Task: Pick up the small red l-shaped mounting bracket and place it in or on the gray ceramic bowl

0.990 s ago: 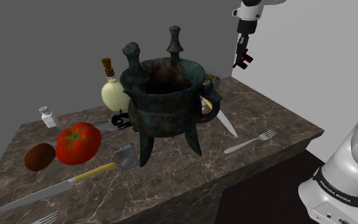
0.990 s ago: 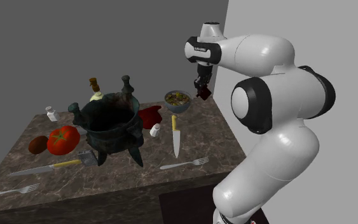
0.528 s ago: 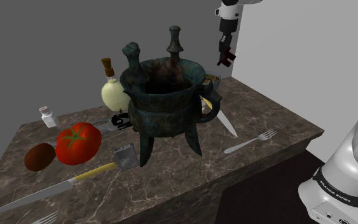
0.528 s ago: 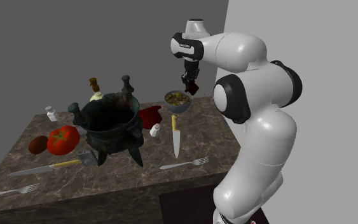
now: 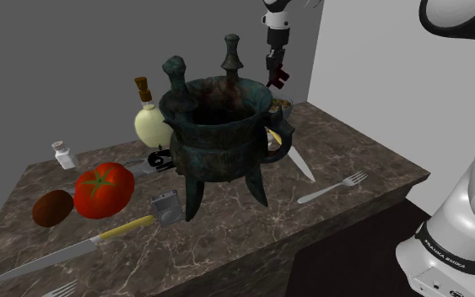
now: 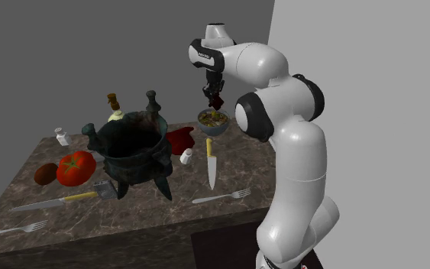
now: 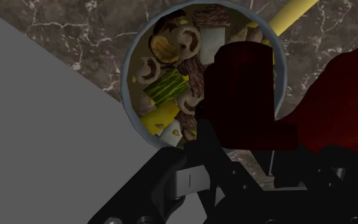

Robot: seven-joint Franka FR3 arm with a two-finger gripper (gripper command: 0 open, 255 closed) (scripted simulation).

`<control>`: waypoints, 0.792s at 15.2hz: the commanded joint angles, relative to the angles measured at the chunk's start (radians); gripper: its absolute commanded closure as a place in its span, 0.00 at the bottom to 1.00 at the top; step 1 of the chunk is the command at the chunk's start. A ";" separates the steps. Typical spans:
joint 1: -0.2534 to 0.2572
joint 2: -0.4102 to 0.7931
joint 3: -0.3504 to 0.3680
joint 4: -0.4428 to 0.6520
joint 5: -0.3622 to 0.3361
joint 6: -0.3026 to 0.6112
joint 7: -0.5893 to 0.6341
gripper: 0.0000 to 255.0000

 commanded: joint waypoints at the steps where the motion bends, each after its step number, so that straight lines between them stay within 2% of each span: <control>1: 0.000 0.009 0.001 -0.013 0.002 0.023 0.000 1.00; 10: 0.004 0.016 0.003 -0.124 0.006 0.140 -0.006 1.00; 12: 0.004 0.017 0.003 -0.127 0.006 0.144 -0.006 1.00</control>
